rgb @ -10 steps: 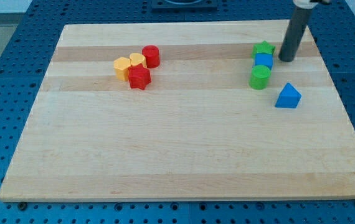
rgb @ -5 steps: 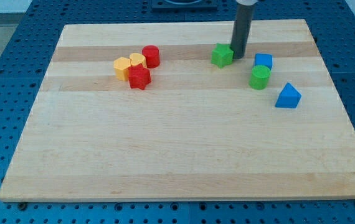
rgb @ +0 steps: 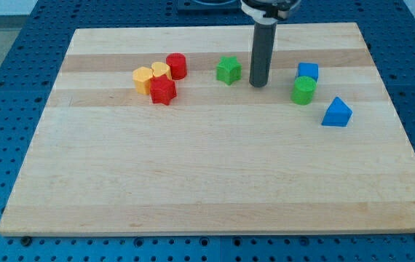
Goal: Push the green star right to the red circle
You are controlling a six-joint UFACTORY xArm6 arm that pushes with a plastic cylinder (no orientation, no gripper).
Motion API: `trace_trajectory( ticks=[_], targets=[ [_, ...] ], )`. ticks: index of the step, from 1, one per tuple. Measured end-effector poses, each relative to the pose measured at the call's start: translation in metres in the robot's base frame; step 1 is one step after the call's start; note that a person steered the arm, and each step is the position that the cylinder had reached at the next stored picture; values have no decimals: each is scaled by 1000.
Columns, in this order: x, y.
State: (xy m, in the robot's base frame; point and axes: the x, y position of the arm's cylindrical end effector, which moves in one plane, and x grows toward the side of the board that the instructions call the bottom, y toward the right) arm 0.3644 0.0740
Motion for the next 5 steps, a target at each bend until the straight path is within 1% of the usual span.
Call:
trace_trajectory(
  ticks=[2,4,5],
  targets=[
    [-5,-17],
    [-24,-26],
    [-24,-45]
  ],
)
